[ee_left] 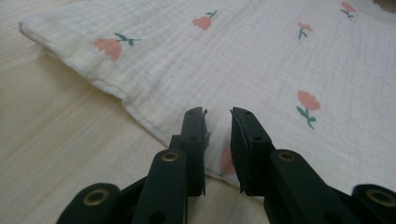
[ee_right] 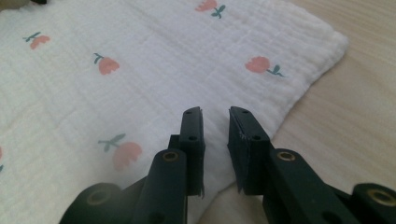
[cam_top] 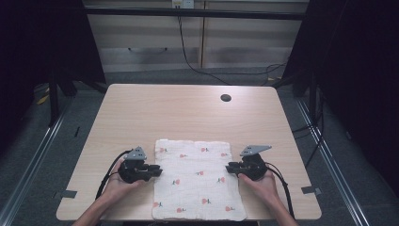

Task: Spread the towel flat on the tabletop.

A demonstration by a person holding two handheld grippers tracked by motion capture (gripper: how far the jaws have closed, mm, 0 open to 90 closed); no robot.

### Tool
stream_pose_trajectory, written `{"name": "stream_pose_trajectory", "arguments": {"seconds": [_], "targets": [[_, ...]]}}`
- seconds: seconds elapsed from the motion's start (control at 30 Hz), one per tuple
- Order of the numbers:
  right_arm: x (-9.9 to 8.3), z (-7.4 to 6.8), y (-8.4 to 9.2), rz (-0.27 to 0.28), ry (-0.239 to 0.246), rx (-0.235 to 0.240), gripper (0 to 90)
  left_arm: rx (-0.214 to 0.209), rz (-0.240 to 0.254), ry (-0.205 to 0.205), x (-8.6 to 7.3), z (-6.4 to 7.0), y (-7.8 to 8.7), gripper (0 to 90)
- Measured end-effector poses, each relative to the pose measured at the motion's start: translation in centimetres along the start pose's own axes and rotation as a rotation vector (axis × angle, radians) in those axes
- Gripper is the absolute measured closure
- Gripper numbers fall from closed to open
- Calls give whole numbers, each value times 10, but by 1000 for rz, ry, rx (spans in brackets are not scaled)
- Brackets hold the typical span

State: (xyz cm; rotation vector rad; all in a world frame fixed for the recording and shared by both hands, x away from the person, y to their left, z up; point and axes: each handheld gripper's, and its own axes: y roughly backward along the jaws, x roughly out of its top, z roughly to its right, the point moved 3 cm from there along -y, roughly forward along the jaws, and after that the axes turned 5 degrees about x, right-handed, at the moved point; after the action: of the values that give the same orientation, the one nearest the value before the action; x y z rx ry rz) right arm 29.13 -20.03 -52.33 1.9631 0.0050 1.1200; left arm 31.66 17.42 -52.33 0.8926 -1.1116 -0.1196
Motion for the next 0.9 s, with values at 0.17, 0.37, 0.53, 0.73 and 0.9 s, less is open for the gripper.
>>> {"name": "stream_pose_trajectory", "arguments": {"seconds": [0.17,0.37,0.53,0.73,0.9], "targets": [[-6,-6,6,-8,4,2,754,15,9,1,1,-2,-2,765],[-7,-5,7,-8,9,-8,774,54,18,-10,8,-5,-10,766],[-3,4,4,5,-14,-10,778,48,26,-6,10,-8,-12,767],[-1,9,2,20,-29,-24,784,52,28,-7,10,-8,-12,768],[-1,5,2,20,-30,-14,735,34,22,23,11,-9,-12,739]]}}
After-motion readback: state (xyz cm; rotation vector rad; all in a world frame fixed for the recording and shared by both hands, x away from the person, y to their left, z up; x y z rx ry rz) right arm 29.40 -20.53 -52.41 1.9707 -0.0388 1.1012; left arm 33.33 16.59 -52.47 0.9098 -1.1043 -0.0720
